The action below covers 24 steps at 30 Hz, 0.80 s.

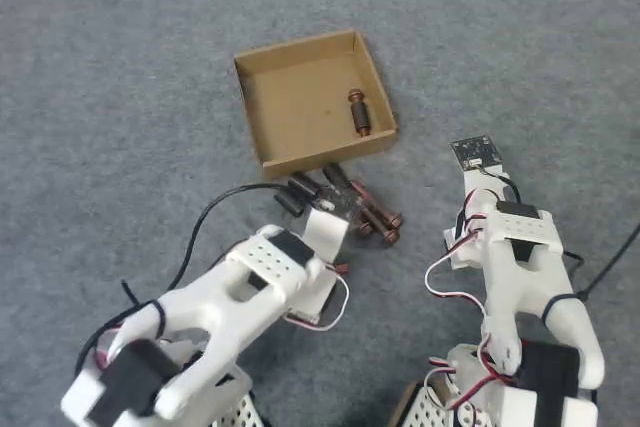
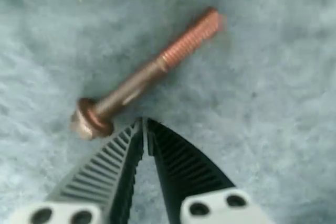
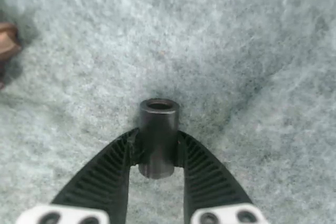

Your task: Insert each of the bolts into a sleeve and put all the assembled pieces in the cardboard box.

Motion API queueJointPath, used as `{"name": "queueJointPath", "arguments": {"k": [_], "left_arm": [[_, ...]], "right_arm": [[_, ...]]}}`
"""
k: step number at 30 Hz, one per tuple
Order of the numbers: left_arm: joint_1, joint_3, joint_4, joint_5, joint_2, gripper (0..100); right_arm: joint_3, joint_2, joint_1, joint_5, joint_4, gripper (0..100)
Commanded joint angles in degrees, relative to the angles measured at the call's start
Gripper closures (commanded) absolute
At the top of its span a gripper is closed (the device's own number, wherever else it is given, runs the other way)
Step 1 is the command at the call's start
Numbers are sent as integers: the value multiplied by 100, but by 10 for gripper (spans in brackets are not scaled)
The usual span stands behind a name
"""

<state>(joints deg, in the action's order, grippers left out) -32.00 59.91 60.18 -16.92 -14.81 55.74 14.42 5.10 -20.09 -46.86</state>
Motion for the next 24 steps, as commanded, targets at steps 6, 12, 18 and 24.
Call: {"name": "queueJointPath", "arguments": {"k": [6, 12, 18, 24], "left_arm": [[1196, -620, -897, -79, 536, 990], [1644, -664, -1688, -466, 536, 990], [1152, -664, -1363, -914, 229, 990], [1301, -374, -1547, -932, -589, 989]], "right_arm": [[9, 303, -57, -35, 92, 991], [9, 303, -57, -44, 84, 991], [9, 303, -57, -53, 84, 991], [9, 303, -57, -53, 84, 991]]}}
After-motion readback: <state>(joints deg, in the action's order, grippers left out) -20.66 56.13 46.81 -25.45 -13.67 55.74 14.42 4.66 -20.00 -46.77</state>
